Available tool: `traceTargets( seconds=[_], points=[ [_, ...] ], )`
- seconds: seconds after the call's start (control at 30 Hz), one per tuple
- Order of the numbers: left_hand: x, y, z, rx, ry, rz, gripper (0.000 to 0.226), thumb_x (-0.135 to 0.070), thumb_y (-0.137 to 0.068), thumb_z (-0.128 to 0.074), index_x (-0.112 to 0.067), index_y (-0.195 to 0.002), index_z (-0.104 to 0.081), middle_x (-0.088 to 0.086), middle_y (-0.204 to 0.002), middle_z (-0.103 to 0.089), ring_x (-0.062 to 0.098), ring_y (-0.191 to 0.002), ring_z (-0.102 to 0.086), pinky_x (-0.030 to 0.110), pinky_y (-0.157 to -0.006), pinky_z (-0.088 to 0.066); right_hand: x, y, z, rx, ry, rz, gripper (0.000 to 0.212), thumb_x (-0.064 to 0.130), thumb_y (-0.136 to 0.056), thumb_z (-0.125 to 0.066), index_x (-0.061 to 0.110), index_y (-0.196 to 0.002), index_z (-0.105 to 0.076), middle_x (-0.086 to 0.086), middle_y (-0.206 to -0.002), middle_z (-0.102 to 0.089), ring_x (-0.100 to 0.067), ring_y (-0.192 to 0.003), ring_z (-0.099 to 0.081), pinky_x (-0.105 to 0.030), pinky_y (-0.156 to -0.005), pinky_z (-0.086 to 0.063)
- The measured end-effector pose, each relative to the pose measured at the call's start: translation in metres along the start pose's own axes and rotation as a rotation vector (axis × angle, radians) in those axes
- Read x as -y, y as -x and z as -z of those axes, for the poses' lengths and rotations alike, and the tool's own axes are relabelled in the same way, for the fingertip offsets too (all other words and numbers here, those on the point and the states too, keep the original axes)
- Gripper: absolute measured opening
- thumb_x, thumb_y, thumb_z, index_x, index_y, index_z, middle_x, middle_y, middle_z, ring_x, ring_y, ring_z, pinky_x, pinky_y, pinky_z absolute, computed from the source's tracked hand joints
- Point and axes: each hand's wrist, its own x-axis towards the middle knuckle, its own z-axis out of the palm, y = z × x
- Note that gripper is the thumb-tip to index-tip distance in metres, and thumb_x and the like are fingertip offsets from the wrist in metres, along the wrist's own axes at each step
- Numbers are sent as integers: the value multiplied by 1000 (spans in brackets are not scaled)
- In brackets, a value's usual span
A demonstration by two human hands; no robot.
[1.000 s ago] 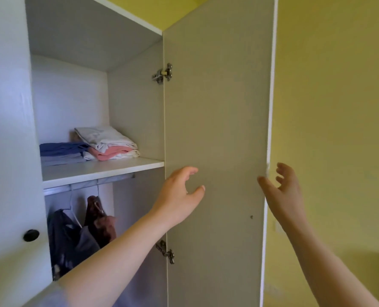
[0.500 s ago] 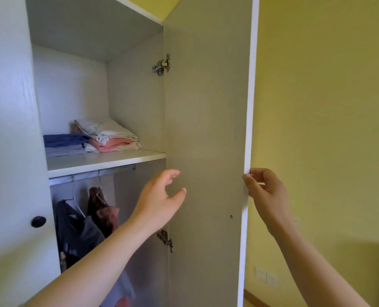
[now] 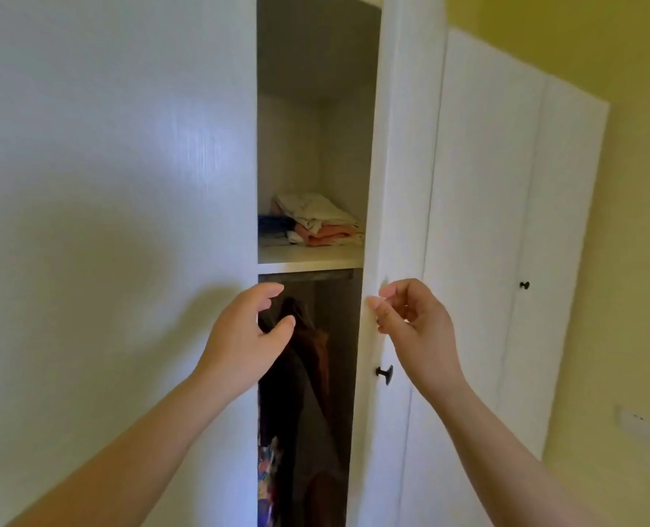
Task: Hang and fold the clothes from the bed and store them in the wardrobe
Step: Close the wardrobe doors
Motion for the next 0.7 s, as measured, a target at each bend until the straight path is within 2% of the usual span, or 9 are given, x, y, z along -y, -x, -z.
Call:
traceTargets(
  seconds=[0.07, 0.1, 0.2, 0.27, 0.4, 0.6, 0.7],
  points=[
    [13, 1, 19, -43, -18, 38, 41, -28, -89, -66, -33, -128, -54, -16, -124, -54, 3, -115, -51, 12, -82, -38, -2, -10, -31, 52, -3, 3, 11, 32, -90, -67, 25, -89, -59, 6, -80, -65, -14, -78, -65, -22, -71, -55],
    [19, 1, 28, -67, -24, 60, 41, -28, -89, -66, -34, -127, -54, -16, -122, -54, 3, -113, -51, 12, -81, -38, -4, -16, -47, 81, -13, 4, 10, 31, -91, -66, 25, -87, -58, 5, -79, -65, -14, -75, -65, -20, -69, -54],
    [34, 0, 49, -132, -54, 119, 40, -28, -89, -67, -36, -126, -54, -15, -121, -54, 3, -107, -50, 19, -86, -38, -7, -34, -90, 163, -54, -15, 11, 22, -92, -63, 20, -82, -59, -2, -76, -65, -20, -72, -63, -25, -69, -54],
    [43, -2, 59, -149, -95, 128, 41, -29, -89, -66, -33, -128, -53, -14, -125, -54, 4, -110, -51, 22, -90, -40, -10, -46, -113, 193, -77, -47, 13, 17, -92, -61, 18, -79, -59, -6, -76, -66, -23, -72, -64, -29, -70, -54],
    [57, -10, 69, -165, -155, 139, 44, -30, -90, -63, -30, -132, -50, -13, -133, -52, 5, -120, -50, 25, -97, -41, -19, -63, -146, 199, -122, -64, 14, 15, -91, -62, 18, -77, -59, -10, -75, -67, -23, -69, -63, -22, -64, -48],
    [73, -21, 67, -192, -221, 157, 46, -30, -91, -62, -29, -135, -48, -13, -134, -51, 4, -122, -48, 22, -95, -39, -36, -82, -184, 195, -188, -68, 14, 19, -91, -64, 15, -79, -57, -11, -74, -66, -25, -67, -61, -17, -57, -46],
    [78, -24, 63, -205, -245, 168, 46, -30, -90, -61, -29, -135, -48, -14, -134, -50, 3, -121, -48, 21, -94, -38, -41, -89, -199, 185, -218, -66, 15, 18, -92, -65, 13, -81, -57, -10, -73, -64, -18, -61, -55, -14, -56, -43]
  ],
)
